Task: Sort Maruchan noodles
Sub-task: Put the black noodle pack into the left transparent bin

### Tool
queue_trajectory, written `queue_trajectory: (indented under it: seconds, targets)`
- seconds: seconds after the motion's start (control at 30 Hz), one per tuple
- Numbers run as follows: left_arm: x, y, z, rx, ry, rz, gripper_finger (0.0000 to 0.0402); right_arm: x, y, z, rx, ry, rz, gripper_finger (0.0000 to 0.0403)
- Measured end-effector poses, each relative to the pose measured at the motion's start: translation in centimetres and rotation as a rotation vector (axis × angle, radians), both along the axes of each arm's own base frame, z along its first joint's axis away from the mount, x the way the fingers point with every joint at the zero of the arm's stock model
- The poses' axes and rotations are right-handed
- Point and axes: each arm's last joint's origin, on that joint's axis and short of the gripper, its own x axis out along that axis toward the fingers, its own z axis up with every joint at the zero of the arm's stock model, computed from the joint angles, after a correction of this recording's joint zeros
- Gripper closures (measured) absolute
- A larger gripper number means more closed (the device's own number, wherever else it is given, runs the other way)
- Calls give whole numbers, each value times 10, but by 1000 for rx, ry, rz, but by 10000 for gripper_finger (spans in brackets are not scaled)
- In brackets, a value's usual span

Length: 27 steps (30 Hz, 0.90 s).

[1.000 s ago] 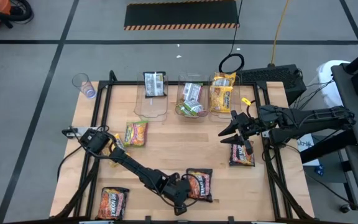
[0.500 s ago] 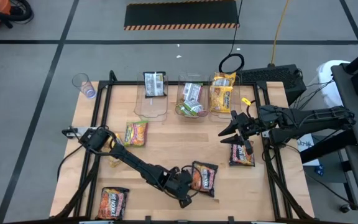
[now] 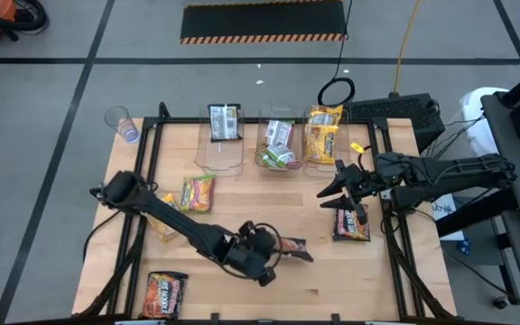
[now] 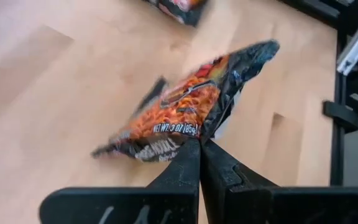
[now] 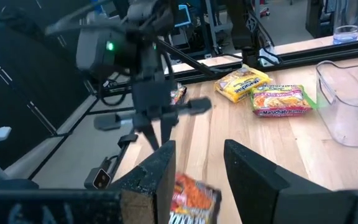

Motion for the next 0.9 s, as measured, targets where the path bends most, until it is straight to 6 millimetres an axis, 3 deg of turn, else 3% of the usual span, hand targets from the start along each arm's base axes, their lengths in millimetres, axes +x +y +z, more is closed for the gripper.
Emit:
queue_trajectory:
  seconds: [0.57,0.9]
  targets:
    - [-37,45,71,186,-32,143,401,0,0,0,-17,-5,4,273]
    - [-62,87,116,329,-84,258,401,0,0,0,-20,-5,4,273]
